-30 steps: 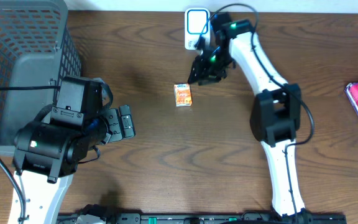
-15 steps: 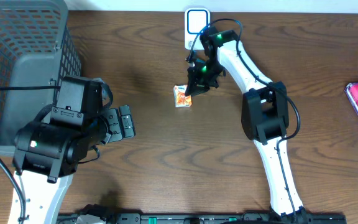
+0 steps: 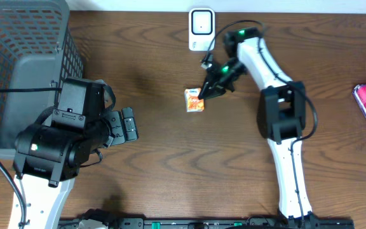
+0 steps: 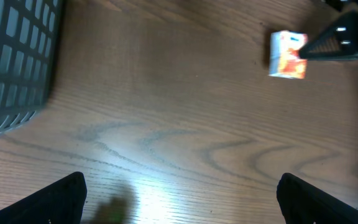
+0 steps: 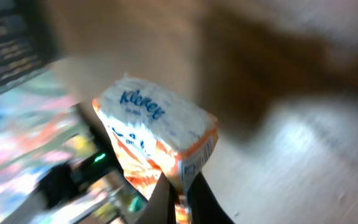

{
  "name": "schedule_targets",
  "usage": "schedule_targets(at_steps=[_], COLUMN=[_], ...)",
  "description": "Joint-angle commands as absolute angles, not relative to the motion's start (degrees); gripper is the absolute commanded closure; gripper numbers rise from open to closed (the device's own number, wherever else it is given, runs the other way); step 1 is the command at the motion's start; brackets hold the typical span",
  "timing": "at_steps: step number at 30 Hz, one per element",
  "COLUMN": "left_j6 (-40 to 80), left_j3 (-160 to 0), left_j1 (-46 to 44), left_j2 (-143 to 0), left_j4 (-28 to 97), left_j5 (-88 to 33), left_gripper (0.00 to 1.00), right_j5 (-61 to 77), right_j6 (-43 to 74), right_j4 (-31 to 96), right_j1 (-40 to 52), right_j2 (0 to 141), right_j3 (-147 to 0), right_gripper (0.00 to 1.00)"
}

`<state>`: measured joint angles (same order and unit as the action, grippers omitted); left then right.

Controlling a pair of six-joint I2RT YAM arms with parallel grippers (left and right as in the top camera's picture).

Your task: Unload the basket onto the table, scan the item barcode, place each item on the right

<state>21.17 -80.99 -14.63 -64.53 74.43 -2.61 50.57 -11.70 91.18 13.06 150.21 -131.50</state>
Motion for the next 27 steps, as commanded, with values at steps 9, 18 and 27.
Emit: schedule_targets(at_steps=[9,18,27], left_j6=[21.52,21.52,21.52], left_j3=[-81.21,-81.21,-81.21], left_j1=[-14.41,-14.41,-14.41], left_j2=[-64.73,-64.73,-64.73], left_j4=[74.54,74.54,74.56], left_j5=[-1.87,-1.87,-1.89], left_gripper=[0.02,0.02,0.02], right_j5=[64.10,60.45,59.40], right_j6=[-36.05,-47.03,-44.80], right_j4=[97.54,97.51,95.88], right_j1=[10.13,15.22,15.99], right_j2=[149.16,149.16,149.16], right_j3=[-127.90,-123.39,-123.04], right_gripper=[0.99,0.99,0.99])
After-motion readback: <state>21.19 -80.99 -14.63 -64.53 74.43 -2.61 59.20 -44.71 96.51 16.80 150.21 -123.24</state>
